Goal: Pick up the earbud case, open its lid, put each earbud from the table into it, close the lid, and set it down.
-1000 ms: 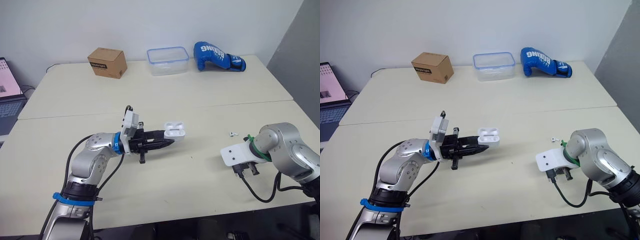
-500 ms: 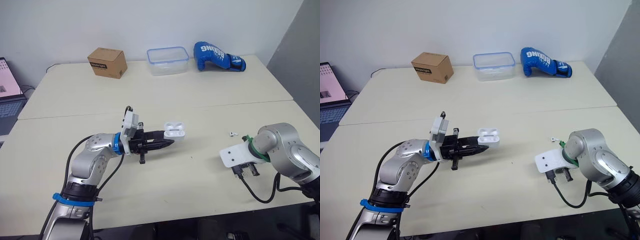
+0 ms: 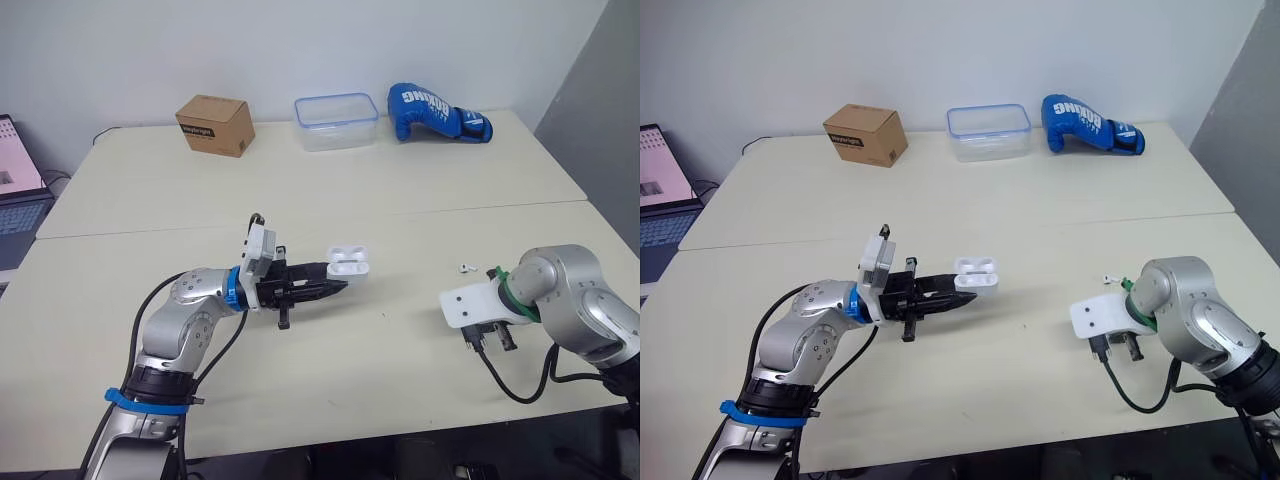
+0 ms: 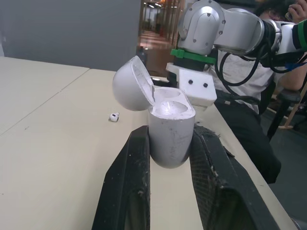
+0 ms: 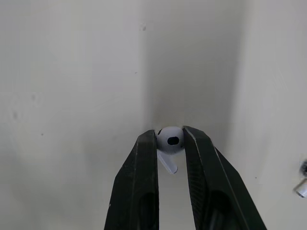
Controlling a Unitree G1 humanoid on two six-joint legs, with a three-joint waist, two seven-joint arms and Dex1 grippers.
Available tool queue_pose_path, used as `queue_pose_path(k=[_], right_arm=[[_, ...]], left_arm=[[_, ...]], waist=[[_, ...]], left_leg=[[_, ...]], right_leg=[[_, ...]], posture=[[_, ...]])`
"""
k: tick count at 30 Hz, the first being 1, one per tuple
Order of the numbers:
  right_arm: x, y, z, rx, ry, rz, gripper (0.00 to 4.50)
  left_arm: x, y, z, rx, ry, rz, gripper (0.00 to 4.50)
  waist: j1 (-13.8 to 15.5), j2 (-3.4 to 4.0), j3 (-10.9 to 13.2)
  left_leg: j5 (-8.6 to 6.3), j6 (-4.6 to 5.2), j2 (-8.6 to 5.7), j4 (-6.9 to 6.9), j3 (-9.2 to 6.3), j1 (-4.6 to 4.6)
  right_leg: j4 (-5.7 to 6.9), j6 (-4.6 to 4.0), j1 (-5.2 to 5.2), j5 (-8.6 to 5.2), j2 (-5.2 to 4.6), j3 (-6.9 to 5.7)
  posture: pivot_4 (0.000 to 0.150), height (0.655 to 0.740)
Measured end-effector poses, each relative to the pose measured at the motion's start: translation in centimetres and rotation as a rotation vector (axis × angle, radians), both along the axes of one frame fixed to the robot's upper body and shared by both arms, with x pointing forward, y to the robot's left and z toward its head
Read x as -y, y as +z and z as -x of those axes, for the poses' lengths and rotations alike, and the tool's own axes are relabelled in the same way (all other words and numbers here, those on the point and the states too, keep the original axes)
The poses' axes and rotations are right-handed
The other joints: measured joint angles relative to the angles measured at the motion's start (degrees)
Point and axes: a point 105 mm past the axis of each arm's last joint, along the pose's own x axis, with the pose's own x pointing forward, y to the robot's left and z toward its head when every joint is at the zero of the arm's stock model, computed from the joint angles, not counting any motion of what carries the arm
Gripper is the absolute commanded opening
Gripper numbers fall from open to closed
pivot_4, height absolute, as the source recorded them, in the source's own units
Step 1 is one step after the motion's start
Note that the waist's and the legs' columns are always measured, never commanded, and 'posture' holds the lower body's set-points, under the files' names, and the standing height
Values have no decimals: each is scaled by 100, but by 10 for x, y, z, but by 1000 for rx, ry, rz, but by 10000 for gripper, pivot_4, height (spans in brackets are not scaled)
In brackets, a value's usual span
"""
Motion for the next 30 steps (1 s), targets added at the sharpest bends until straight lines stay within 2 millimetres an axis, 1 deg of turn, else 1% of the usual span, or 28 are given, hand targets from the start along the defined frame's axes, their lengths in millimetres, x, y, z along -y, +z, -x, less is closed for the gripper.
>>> queue_pose_path(k=[4,5,8,10,12,14,16,19,22,26,30], right_arm=[[-27,19,-7,63,-88,-308,3987],[-34,25,-9,76,-125,-416,3987],[-41,34,-12,91,-211,-580,3987],[-46,46,-15,112,-277,-740,3987],[-53,54,-15,115,-312,-853,3987],[-64,68,-14,127,-331,-1033,3987],[-72,81,-13,149,-338,-1168,3987],[-79,98,-11,199,-341,-1318,3987],[-89,111,-8,219,-321,-1419,3987],[-100,120,-2,217,-281,-1475,3987],[-111,129,0,188,-269,-1516,3987]], left_arm=[[0,3,-10,13,8,18,7929],[0,5,-12,21,4,19,7929],[-1,5,-15,30,2,20,7929],[0,3,-16,20,-5,28,7929],[2,3,-16,18,-13,34,7929],[4,5,-17,26,-20,34,7929],[5,7,-17,34,-28,36,7929],[5,6,-17,37,-33,29,7929],[5,5,-19,34,-30,28,7929],[5,2,-21,25,-25,32,7929],[6,4,-24,40,-20,27,7929]], waist=[[7,-1,-1],[9,-1,-1],[7,-1,-1],[7,-1,-1],[6,-1,-1],[3,1,-1],[-2,2,-2],[-11,3,-3],[-21,6,-4],[-26,6,-4],[-29,7,-5]], left_leg=[[0,0,0,3,-4,0],[0,0,-1,2,-5,-1],[0,0,-5,1,-5,-2],[0,0,-4,0,-8,-2],[0,0,-3,1,-11,-2],[0,0,-3,1,-12,-1],[0,0,-4,1,-13,-1],[0,0,-5,1,-14,-1],[0,-1,-5,1,-14,0],[0,-1,-5,1,-14,1],[0,0,-5,1,-16,1]], right_leg=[[3,-1,3,1,0,-2],[3,-1,1,1,0,-2],[0,-1,0,1,-2,-1],[2,-1,-1,1,-2,-3],[6,-1,-1,1,-1,-4],[8,-1,-2,1,-1,-3],[10,-1,-3,1,-1,-3],[9,-1,-3,1,-1,-3],[13,-1,-4,1,-1,-2],[12,-1,-4,1,0,-2],[15,-1,-5,1,0,-3]], posture=[[1500,7307],[1500,7307],[1500,7307],[1500,7307],[1500,7307],[1500,7307],[1500,7307],[1500,7307],[1500,7307],[1500,7307],[1500,7307]])
